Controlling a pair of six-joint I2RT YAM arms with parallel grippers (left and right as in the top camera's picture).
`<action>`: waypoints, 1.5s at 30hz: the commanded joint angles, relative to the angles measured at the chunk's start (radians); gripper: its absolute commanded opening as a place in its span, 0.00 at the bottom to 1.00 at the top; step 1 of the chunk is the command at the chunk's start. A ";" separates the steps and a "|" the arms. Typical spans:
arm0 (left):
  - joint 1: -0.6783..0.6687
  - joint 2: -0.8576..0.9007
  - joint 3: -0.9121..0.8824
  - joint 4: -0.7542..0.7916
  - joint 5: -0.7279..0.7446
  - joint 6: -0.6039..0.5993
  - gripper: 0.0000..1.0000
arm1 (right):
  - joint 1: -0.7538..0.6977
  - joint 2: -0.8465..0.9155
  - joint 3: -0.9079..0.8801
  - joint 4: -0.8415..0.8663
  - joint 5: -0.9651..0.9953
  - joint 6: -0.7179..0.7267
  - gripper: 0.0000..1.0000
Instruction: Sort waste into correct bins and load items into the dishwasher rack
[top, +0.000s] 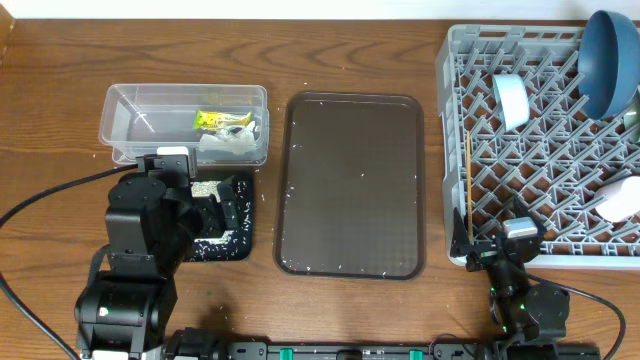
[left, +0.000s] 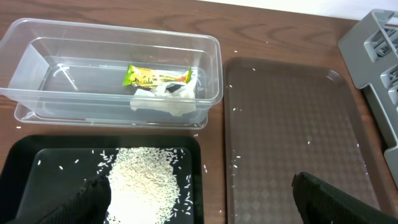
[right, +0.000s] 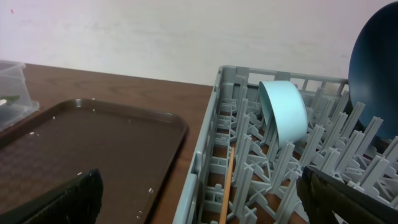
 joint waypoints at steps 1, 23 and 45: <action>0.003 0.000 -0.010 0.000 0.002 0.010 0.95 | -0.023 -0.006 -0.001 -0.004 0.003 -0.016 0.99; 0.077 -0.449 -0.572 0.444 -0.035 0.011 0.95 | -0.023 -0.006 -0.001 -0.004 0.003 -0.016 0.99; 0.077 -0.756 -0.911 0.647 -0.035 0.182 0.95 | -0.023 -0.006 -0.001 -0.004 0.003 -0.016 0.99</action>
